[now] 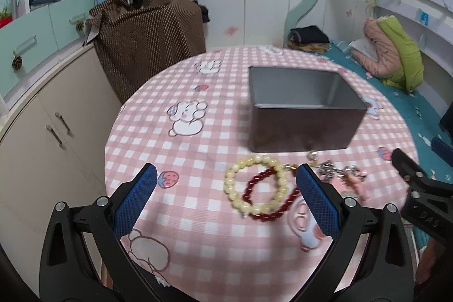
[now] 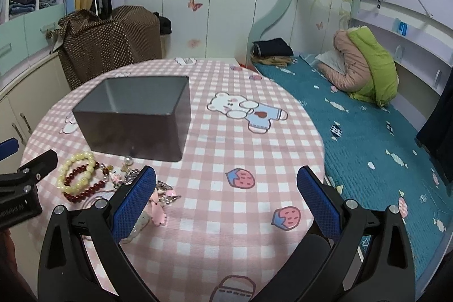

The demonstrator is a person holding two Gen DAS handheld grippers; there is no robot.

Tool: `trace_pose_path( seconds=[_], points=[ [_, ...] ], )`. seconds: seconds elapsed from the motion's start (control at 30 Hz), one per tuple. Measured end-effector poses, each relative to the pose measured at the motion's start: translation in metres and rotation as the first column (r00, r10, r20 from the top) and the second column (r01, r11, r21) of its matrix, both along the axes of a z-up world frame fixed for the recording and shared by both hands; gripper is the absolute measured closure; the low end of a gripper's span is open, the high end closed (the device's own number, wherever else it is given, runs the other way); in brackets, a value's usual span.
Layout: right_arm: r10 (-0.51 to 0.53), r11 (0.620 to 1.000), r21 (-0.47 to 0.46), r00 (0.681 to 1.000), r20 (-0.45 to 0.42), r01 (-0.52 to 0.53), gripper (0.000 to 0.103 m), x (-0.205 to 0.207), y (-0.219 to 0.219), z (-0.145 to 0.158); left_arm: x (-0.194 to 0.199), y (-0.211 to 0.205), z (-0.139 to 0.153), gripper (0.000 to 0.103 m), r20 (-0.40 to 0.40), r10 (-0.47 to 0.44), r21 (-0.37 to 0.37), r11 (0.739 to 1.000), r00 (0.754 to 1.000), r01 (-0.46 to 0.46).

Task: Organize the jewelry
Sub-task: 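Lower the left tool onto the cream bead bracelet and close it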

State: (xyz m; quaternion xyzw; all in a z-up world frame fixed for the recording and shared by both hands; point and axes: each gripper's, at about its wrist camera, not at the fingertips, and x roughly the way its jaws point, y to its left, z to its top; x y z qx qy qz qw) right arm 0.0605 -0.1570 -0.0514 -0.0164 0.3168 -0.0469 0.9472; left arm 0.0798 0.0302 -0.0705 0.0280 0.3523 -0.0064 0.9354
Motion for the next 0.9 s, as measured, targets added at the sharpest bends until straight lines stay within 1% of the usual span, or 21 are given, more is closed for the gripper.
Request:
trace_pose_path(
  seconds=[0.23, 0.3, 0.33, 0.37, 0.43, 0.53, 0.6, 0.67, 0.7, 0.77, 0.8, 0.83, 0.87, 0.9],
  points=[
    [-0.017, 1.000, 0.015, 0.999, -0.047, 0.017, 0.007, 0.013, -0.007, -0.013, 0.029, 0.020, -0.025, 0.006, -0.089, 0.056, 0.000, 0.998, 0.994, -0.057],
    [-0.020, 1.000, 0.019, 0.998, -0.059, 0.021, 0.007, 0.017, -0.008, -0.016, 0.035, 0.022, -0.031, 0.016, -0.113, 0.058, 0.009, 0.998, 0.992, -0.057],
    [-0.021, 1.000, 0.020, 0.998, -0.062, 0.022, 0.007, 0.018, -0.008, -0.017, 0.040, 0.025, -0.037, 0.030, -0.141, 0.062, 0.010, 0.998, 0.988, -0.061],
    [-0.021, 0.999, 0.023, 0.998, -0.066, 0.023, 0.007, 0.019, -0.008, -0.019, 0.045, 0.028, -0.041, 0.033, -0.164, 0.060, -0.007, 0.998, 0.985, -0.062],
    [-0.020, 0.999, 0.028, 0.997, -0.075, 0.022, 0.007, 0.021, -0.009, -0.021, 0.049, 0.032, -0.044, 0.033, -0.158, 0.058, -0.034, 0.997, 0.986, -0.064],
    [-0.019, 0.999, 0.024, 0.996, -0.088, 0.021, 0.007, 0.025, -0.008, -0.025, 0.052, 0.034, -0.045, 0.034, -0.148, 0.045, -0.026, 0.998, 0.988, -0.049],
    [-0.020, 0.999, 0.023, 0.995, -0.094, 0.022, 0.007, 0.026, -0.008, -0.026, 0.051, 0.035, -0.046, 0.037, -0.139, 0.028, -0.027, 0.999, 0.990, -0.032],
    [-0.019, 0.999, 0.025, 0.995, -0.096, 0.021, 0.007, 0.026, -0.008, -0.026, 0.049, 0.034, -0.046, 0.051, -0.130, -0.016, -0.031, 0.999, 0.991, 0.012],
    [-0.018, 0.999, 0.026, 0.995, -0.096, 0.021, 0.007, 0.027, -0.008, -0.025, 0.048, 0.032, -0.045, 0.055, -0.129, -0.030, -0.030, 0.999, 0.991, 0.027],
    [-0.018, 0.999, 0.026, 0.995, -0.093, 0.020, 0.007, 0.026, -0.007, -0.024, 0.045, 0.029, -0.044, 0.073, -0.127, -0.071, -0.029, 0.997, 0.989, 0.068],
    [-0.017, 0.999, 0.026, 0.996, -0.091, 0.020, 0.007, 0.026, -0.007, -0.023, 0.044, 0.028, -0.043, 0.078, -0.125, -0.086, -0.027, 0.996, 0.988, 0.083],
    [-0.017, 0.999, 0.027, 0.996, -0.090, 0.020, 0.007, 0.026, -0.007, -0.023, 0.044, 0.029, -0.043, 0.088, -0.124, -0.103, -0.034, 0.994, 0.987, 0.100],
    [-0.017, 0.999, 0.027, 0.996, -0.089, 0.019, 0.007, 0.026, -0.006, -0.022, 0.044, 0.031, -0.042, 0.094, -0.124, -0.113, -0.047, 0.993, 0.986, 0.108],
    [-0.017, 0.999, 0.027, 0.996, -0.089, 0.019, 0.007, 0.026, -0.005, -0.022, 0.043, 0.032, -0.043, 0.094, -0.124, -0.117, -0.063, 0.992, 0.985, 0.110]
  ],
)
